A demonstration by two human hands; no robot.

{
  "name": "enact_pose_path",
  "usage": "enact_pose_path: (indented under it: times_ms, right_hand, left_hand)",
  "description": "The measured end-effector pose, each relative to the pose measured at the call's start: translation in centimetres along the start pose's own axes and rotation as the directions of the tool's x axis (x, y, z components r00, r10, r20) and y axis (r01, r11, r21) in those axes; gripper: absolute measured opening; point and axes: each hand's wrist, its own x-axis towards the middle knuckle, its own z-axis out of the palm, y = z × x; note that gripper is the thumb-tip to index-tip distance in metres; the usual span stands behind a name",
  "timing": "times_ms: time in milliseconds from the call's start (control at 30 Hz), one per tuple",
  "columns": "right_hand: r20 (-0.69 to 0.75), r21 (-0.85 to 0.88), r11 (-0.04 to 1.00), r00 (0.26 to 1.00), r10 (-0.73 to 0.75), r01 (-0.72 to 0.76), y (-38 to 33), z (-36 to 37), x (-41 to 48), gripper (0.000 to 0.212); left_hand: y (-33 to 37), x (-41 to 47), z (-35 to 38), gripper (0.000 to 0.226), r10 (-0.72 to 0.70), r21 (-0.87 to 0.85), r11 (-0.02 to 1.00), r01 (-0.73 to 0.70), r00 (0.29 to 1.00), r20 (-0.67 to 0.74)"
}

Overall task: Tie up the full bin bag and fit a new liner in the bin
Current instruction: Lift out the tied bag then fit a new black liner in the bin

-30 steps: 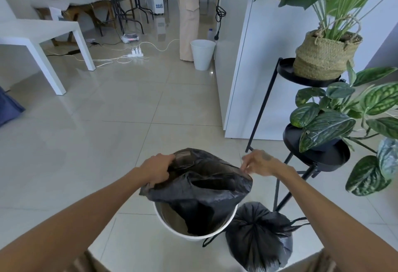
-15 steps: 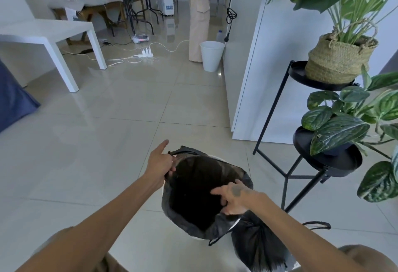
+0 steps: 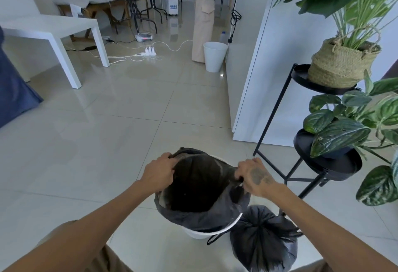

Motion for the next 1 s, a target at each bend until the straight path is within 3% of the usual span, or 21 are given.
enact_pose_path:
  times_ms: [33, 67, 100, 133, 200, 233, 267, 300, 367, 467, 533, 633, 733, 833, 900, 967, 1000]
  right_hand:
    - [-0.095, 0.226, 0.974, 0.994, 0.049, -0.027, 0.5, -0.3, 0.3, 0.025]
    - [-0.195, 0.507, 0.862, 0.972, 0.133, -0.016, 0.9, -0.6, 0.5, 0.036]
    - [-0.279, 0.740, 0.672, 0.922, 0.269, 0.028, 1.0, -1.1, 0.6, 0.044]
    - [-0.272, 0.884, 0.465, 0.864, 0.424, 0.050, 1.2, -1.5, 0.7, 0.048]
    - [-0.150, 0.987, 0.143, 0.779, 0.609, 0.078, 1.7, -2.1, 1.1, 0.051]
    - [-0.089, 0.996, 0.050, 0.763, 0.640, 0.074, 1.9, -1.9, 1.4, 0.051]
    - [-0.062, 0.998, 0.038, 0.771, 0.634, 0.048, 2.1, -1.8, 1.4, 0.049]
    - [-0.073, 0.993, 0.120, 0.804, 0.590, 0.002, 2.1, -1.4, 1.4, 0.046]
    - [-0.139, 0.917, 0.395, 0.881, 0.453, -0.058, 2.4, -0.2, 1.0, 0.035]
    - [-0.173, 0.709, 0.703, 0.954, 0.245, -0.052, 3.6, 0.0, 0.3, 0.026]
    - [-0.090, 0.516, 0.855, 0.990, 0.105, -0.044, 4.5, -1.3, -0.3, 0.028]
    - [0.074, 0.334, 0.933, 0.990, 0.117, -0.136, 4.4, -4.9, -1.0, 0.037]
    - [-0.130, 0.348, 0.923, 0.967, 0.221, -0.164, 0.7, -8.9, -0.9, 0.052]
    - [-0.210, 0.447, 0.892, 0.962, 0.173, -0.063, -5.4, -9.6, -0.3, 0.036]
    - [-0.037, 0.288, 0.957, 0.998, 0.045, -0.032, -7.7, -7.2, -0.2, 0.031]
    - [0.204, 0.093, 0.993, 0.978, 0.054, -0.074, -7.0, -4.0, -0.7, 0.044]
    - [0.257, 0.049, 0.994, 0.963, 0.086, -0.102, -6.0, -2.8, -0.8, 0.051]
  left_hand:
    - [0.1, 0.0, 0.1, 0.036, -0.058, -0.075, 0.995, 0.058, 0.998, -0.004]
    - [0.5, -0.1, 0.0, 0.035, -0.114, -0.163, 0.980, 0.114, 0.993, 0.011]
    - [0.9, -0.2, -0.3, 0.033, -0.168, -0.286, 0.943, 0.169, 0.985, 0.029]
    - [1.5, -0.4, -0.7, 0.032, -0.228, -0.431, 0.871, 0.235, 0.971, 0.068]
    - [2.9, -0.7, -1.4, 0.038, -0.315, -0.653, 0.678, 0.338, 0.936, 0.157]
    - [3.2, -0.8, -1.5, 0.042, -0.341, -0.703, 0.619, 0.350, 0.926, 0.160]
    - [3.5, -1.0, -1.5, 0.044, -0.355, -0.727, 0.591, 0.350, 0.922, 0.156]
    - [3.7, -1.3, -1.3, 0.042, -0.360, -0.734, 0.583, 0.348, 0.921, 0.151]
    - [3.8, -2.3, -0.7, 0.035, -0.354, -0.717, 0.604, 0.349, 0.923, 0.151]
    - [2.8, -3.2, 0.4, 0.032, -0.359, -0.669, 0.655, 0.352, 0.924, 0.135]
    - [2.3, -3.5, 0.4, 0.038, -0.373, -0.675, 0.654, 0.342, 0.922, 0.106]
    - [2.6, -3.9, 0.1, 0.051, -0.373, -0.707, 0.632, 0.319, 0.924, 0.083]
    - [4.0, -3.8, -0.1, 0.063, -0.341, -0.752, 0.595, 0.283, 0.936, 0.083]
    - [5.1, -3.8, -0.2, 0.063, -0.344, -0.788, 0.556, 0.265, 0.936, 0.071]
    - [5.2, -4.0, -0.8, 0.047, -0.371, -0.807, 0.540, 0.241, 0.928, 0.028]
    - [4.6, -4.2, -1.5, 0.047, -0.410, -0.805, 0.543, 0.237, 0.912, -0.008]
    - [4.2, -4.3, -1.7, 0.054, -0.426, -0.800, 0.547, 0.247, 0.905, -0.011]
